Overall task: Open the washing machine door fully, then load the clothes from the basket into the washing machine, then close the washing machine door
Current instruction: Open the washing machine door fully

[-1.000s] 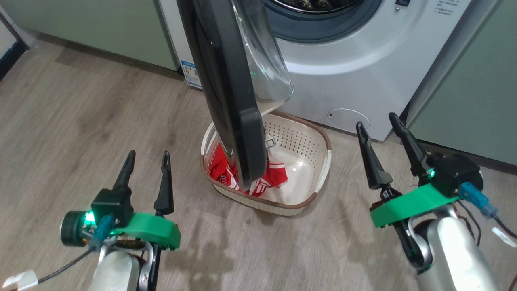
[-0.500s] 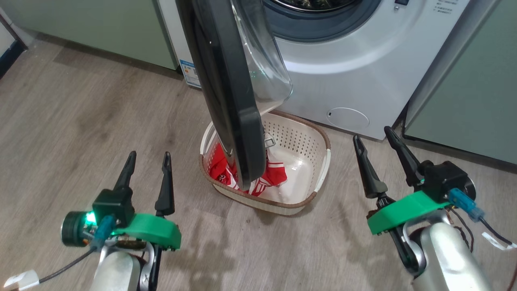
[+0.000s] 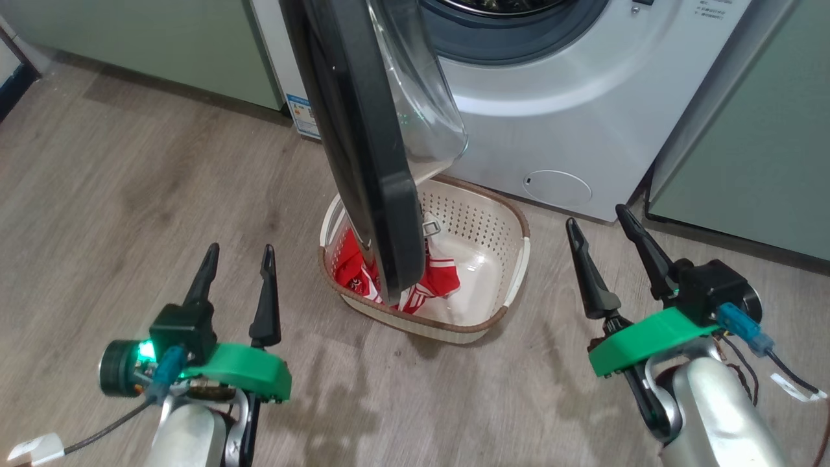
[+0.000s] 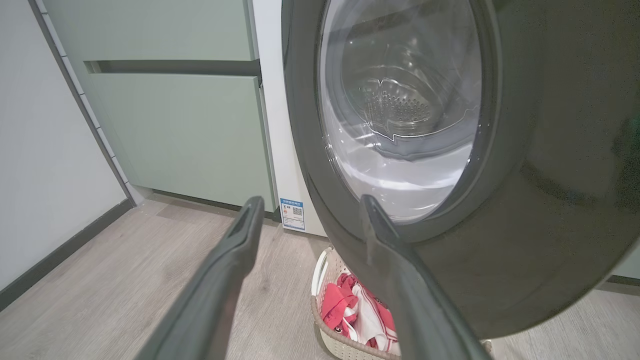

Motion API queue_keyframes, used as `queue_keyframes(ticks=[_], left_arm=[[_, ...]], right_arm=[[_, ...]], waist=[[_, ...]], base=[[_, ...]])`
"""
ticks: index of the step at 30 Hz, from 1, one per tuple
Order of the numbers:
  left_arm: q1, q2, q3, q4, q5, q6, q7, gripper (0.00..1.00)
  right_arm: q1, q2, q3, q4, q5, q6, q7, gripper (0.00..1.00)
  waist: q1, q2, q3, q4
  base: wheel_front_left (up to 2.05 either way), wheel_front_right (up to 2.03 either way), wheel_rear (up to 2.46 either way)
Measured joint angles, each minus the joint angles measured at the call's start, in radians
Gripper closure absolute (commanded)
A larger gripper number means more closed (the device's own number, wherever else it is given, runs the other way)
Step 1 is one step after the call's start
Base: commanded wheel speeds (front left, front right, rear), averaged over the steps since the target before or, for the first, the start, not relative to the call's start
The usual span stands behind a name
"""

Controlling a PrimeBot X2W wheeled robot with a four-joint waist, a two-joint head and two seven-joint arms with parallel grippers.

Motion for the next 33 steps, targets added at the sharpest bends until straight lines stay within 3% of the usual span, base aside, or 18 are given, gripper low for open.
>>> queue_keyframes(ticks=[4,5,6,7,21,27,33], left_arm=[[0.000,0.001,-0.003,0.001,0.000,0.000,0.000,0.00],[0.000,0.001,-0.004,0.002,0.000,0.000,0.000,0.21],[0.000,0.002,-0.005,0.002,0.000,0.000,0.000,0.75],[0.000,0.002,-0.006,0.002,0.000,0.000,0.000,1.00],[-0.002,0.013,-0.007,-0.016,-0.010,0.017,0.000,1.00],[-0.064,0.042,0.009,-0.120,-0.008,0.019,0.001,1.00],[-0.205,0.070,0.017,-0.314,0.031,0.028,0.018,1.00]], right_arm=[[0.000,0.000,0.000,0.003,-0.002,0.000,-0.003,0.00],[0.000,0.000,0.000,0.005,-0.002,0.000,-0.003,0.00],[0.000,0.000,0.000,0.006,-0.002,0.000,-0.003,0.00],[0.000,0.000,-0.001,0.006,-0.002,0.000,-0.003,0.00],[0.000,0.001,-0.002,0.009,-0.004,0.000,-0.004,0.00],[0.000,0.001,-0.005,0.009,-0.004,0.000,-0.004,0.00],[0.000,0.002,-0.008,0.009,-0.011,0.000,-0.004,0.00]], waist=[[0.0000,0.0000,-0.001,0.001],[0.0000,0.0000,-0.001,0.001],[0.0000,0.0000,-0.001,0.001],[0.0000,0.0000,0.000,0.001],[0.0000,0.0000,-0.001,0.007],[0.0000,0.0000,-0.004,0.012],[0.0000,0.0000,-0.007,0.013]], base=[[0.00,0.00,0.00],[0.00,0.00,0.00],[0.00,0.00,0.00],[0.00,0.00,0.00],[0.00,0.00,0.00],[0.00,0.00,0.00],[0.00,0.00,0.00]])
